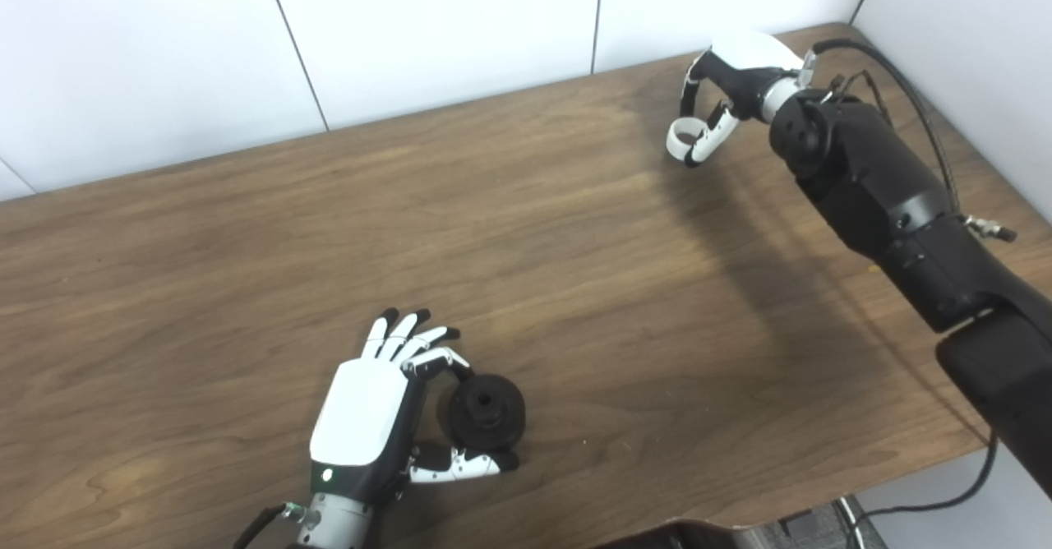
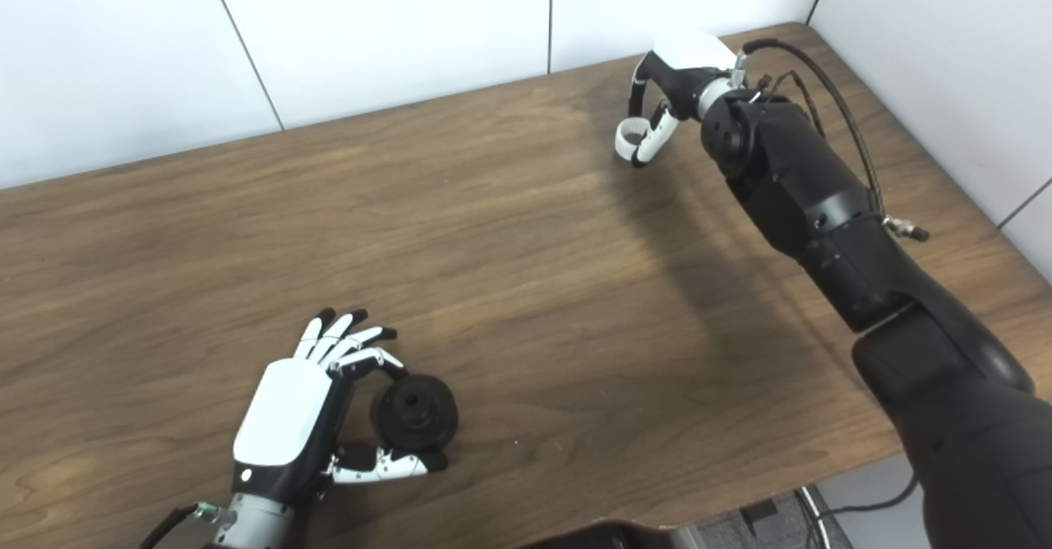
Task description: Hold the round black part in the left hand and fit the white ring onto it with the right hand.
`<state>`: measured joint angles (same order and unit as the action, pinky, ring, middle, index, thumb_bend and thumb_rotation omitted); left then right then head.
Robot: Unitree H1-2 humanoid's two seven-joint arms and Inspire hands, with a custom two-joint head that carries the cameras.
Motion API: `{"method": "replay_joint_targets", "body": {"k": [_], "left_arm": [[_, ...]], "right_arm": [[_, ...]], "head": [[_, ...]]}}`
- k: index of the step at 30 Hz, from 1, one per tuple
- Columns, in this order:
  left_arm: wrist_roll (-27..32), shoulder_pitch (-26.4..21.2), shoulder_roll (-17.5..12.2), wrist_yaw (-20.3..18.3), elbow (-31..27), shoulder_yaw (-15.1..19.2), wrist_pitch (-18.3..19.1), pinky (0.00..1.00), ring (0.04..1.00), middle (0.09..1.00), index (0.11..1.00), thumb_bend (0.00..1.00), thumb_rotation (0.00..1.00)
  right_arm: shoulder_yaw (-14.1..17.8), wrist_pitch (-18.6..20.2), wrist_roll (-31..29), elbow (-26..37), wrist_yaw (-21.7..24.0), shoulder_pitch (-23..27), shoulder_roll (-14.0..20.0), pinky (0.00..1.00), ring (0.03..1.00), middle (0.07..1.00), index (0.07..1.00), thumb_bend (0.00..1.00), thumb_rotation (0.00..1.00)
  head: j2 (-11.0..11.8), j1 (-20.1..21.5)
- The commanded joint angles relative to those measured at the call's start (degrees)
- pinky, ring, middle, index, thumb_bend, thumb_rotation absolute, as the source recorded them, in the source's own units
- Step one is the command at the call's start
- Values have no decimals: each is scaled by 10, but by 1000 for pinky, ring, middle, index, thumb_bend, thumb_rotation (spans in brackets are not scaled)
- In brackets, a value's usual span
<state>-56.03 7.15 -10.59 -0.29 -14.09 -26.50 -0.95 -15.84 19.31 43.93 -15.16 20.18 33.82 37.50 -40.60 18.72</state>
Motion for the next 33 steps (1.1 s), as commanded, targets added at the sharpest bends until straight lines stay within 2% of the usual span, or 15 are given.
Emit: {"method": "replay_joint_targets", "body": {"k": [1,8,15,22,31,33], "left_arm": [[-14,12,-7,-21,0,-2,10,1000,924,809,484,524,55],[-20,11,-3,-28,-1,-5,16,1000,925,810,484,524,54],[-27,12,6,-27,-1,-10,18,1000,927,807,484,524,53],[-39,9,17,-27,1,-18,26,1000,925,803,484,524,52],[-44,1,31,-35,-2,-27,38,1000,935,809,483,524,51],[-46,-1,34,-37,-2,-28,41,1000,938,807,484,524,52]], "right_arm": [[5,-14,6,38,-2,22,25,968,979,867,486,523,133],[-9,-11,19,162,58,7,32,991,977,861,485,524,133],[-20,5,26,301,135,-11,12,1000,979,857,485,524,133],[-33,-3,25,426,212,-35,-8,1000,983,859,484,524,134],[-38,4,30,520,293,-52,-43,1000,975,860,483,525,137],[-41,-6,26,535,309,-54,-47,1000,983,868,484,525,138]], "head": [[-1,-3],[-9,-18],[-19,-49],[-33,-85],[-57,-122],[-62,-127]]}}
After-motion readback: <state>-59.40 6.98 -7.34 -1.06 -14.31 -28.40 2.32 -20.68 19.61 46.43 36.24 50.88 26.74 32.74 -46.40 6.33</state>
